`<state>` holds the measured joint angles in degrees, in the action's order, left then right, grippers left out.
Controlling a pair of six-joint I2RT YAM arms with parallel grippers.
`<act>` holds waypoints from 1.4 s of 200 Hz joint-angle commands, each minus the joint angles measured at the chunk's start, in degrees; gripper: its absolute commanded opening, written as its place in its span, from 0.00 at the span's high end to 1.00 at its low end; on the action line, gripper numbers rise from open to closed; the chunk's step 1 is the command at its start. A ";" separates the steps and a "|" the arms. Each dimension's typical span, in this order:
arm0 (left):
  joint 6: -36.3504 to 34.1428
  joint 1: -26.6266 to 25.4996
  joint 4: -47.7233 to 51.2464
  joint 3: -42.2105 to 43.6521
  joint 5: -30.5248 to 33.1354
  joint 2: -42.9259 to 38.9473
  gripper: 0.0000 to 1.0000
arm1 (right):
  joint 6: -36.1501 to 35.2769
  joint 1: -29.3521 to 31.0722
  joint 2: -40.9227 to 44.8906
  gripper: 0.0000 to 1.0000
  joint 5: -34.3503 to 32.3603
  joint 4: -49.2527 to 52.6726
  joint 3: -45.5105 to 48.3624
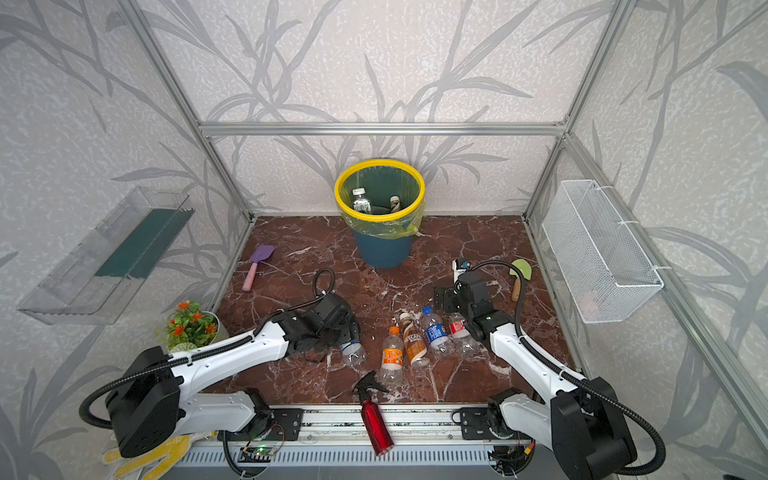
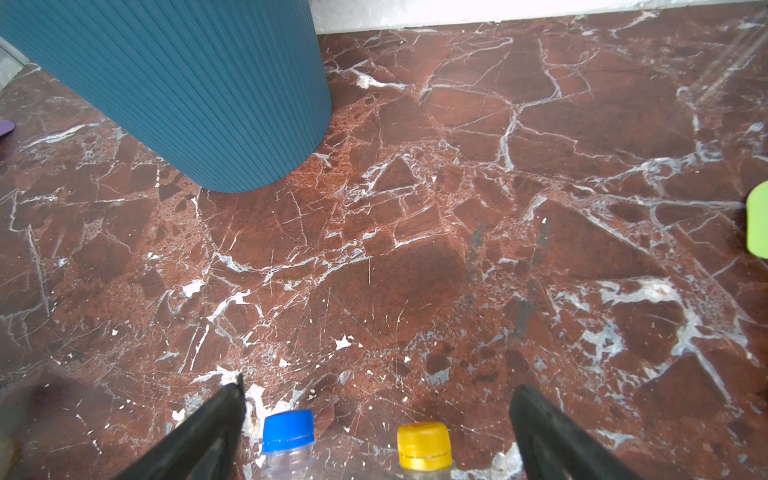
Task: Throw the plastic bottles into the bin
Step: 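Grasp the blue-capped Pepsi bottle with the left gripper while the right arm withdraws, then lift the blue-capped bottle over the bin and open the left gripper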
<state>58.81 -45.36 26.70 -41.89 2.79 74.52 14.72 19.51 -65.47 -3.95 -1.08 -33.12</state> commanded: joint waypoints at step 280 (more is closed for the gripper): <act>-19.85 10.97 1.33 0.76 3.80 -14.41 0.55 | 2.58 -1.73 -0.71 0.02 2.70 -1.90 0.52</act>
<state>44.80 -35.83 27.64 -40.66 2.31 66.32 16.58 18.02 -66.63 -2.24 -3.09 -32.27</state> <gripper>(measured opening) 0.457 0.980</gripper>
